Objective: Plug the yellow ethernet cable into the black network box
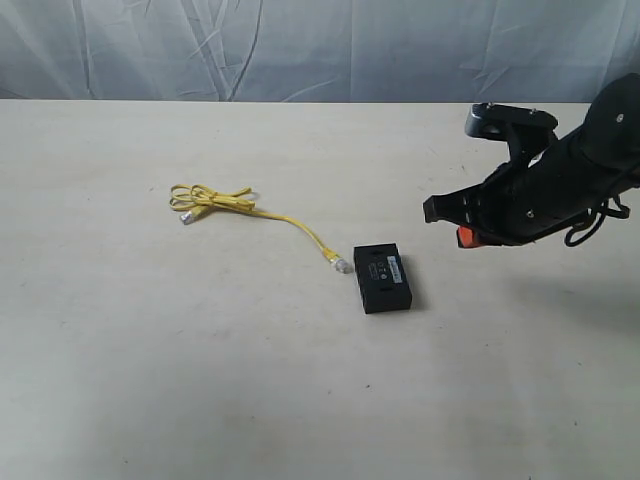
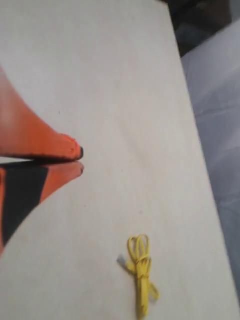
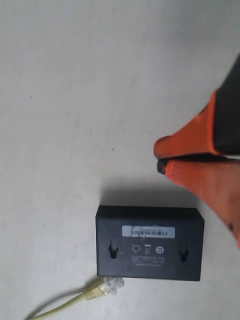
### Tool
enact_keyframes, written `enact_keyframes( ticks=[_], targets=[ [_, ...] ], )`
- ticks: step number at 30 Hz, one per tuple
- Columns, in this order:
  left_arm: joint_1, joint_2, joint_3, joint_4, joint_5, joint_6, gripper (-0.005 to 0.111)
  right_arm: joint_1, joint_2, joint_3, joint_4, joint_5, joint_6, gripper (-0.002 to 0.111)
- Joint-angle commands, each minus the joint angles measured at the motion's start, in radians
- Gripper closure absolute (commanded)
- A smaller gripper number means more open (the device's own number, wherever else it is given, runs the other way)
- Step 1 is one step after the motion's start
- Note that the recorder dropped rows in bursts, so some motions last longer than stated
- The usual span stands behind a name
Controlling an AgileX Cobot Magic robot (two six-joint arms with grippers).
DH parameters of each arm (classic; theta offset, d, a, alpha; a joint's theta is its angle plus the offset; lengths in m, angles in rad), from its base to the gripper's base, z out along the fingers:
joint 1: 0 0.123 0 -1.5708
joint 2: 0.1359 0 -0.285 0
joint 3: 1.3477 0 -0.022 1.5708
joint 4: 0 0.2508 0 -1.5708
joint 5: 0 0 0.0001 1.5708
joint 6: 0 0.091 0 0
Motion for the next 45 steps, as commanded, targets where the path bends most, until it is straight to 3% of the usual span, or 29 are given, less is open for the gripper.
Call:
enact_keyframes(
  ticks=[1,4,6,12,17,22,24,29,34,45],
  targets=[
    [-0.012,0.225,-0.027,-0.377,0.010,0.498,0.107,-0.005,-0.007,0.004,-0.003,-0.030,-0.008,0.109],
    [-0.072,0.361,-0.063,-0.516,0.034,0.710,0.107,-0.005,0.000,0.004,-0.003,-0.056,-0.008,0.109],
    [-0.130,0.436,-0.103,-0.519,0.034,0.757,0.107,-0.005,0.009,0.004,-0.006,-0.062,-0.008,0.109],
    [-0.306,0.669,-0.302,-0.416,0.027,0.766,0.107,-0.005,0.052,0.004,-0.019,-0.064,-0.008,0.109],
    [-0.457,0.951,-0.639,-0.258,0.094,0.831,0.107,-0.005,0.083,0.004,-0.021,-0.080,-0.008,0.109],
    [-0.518,1.183,-0.908,-0.073,0.285,0.843,0.107,-0.005,0.083,0.006,-0.036,-0.084,-0.008,0.109],
    [-0.528,1.241,-0.963,-0.074,0.343,0.914,0.107,-0.005,0.083,0.006,-0.038,-0.086,-0.008,0.109],
    [-0.585,1.316,-0.991,-0.093,0.400,1.028,0.107,-0.005,0.083,0.012,-0.037,-0.099,-0.008,0.109],
    [-0.629,1.342,-0.991,-0.091,0.355,1.062,0.107,-0.005,0.085,0.012,-0.037,-0.098,-0.008,0.109],
    [-0.649,1.388,-0.991,-0.064,0.296,1.155,0.102,-0.005,0.085,0.012,-0.037,-0.098,-0.008,0.109]
  ],
)
